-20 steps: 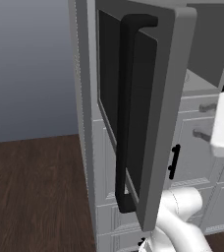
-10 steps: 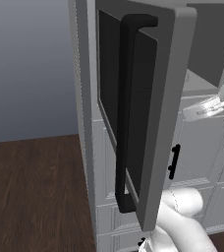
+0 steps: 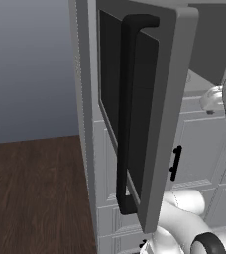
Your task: Open the microwave, place the bowl with waffle inside the microwave, then close the microwave door and turn it on.
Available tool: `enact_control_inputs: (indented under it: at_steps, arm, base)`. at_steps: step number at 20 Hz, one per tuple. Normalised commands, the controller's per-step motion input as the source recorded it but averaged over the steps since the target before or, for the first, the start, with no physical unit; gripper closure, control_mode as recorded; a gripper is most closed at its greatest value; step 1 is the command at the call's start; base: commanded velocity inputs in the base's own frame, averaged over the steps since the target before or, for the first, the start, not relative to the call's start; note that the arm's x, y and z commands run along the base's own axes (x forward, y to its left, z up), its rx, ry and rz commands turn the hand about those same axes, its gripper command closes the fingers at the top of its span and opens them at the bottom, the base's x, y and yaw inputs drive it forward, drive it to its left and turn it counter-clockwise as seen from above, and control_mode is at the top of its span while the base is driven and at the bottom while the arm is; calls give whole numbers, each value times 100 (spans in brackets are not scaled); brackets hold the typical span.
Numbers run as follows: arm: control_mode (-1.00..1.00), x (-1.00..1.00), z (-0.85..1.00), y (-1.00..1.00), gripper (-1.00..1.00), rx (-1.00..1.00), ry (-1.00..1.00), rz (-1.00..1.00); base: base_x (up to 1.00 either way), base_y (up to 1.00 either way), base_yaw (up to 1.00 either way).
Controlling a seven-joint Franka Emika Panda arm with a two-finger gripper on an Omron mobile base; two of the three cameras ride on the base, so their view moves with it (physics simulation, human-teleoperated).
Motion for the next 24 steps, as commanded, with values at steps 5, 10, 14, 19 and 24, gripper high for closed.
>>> enact_control_inputs:
  at_steps: [5,10,14,19,24]
  arm:
    - [-100,8,-58,-100,-100,21,5,-40]
    - [-100,10,-52,-100,-100,17,7,-42]
    - [-100,27,-39,-100,-100,20,1,-40]
    - [-100,60,-21,-100,-100,17,0,-38]
    - [-100,50,-25,-100,-100,21,0,-40]
  base:
    - [0,0,0]
    - [0,0,0]
    - [0,0,0]
    - [0,0,0]
    - [0,0,0]
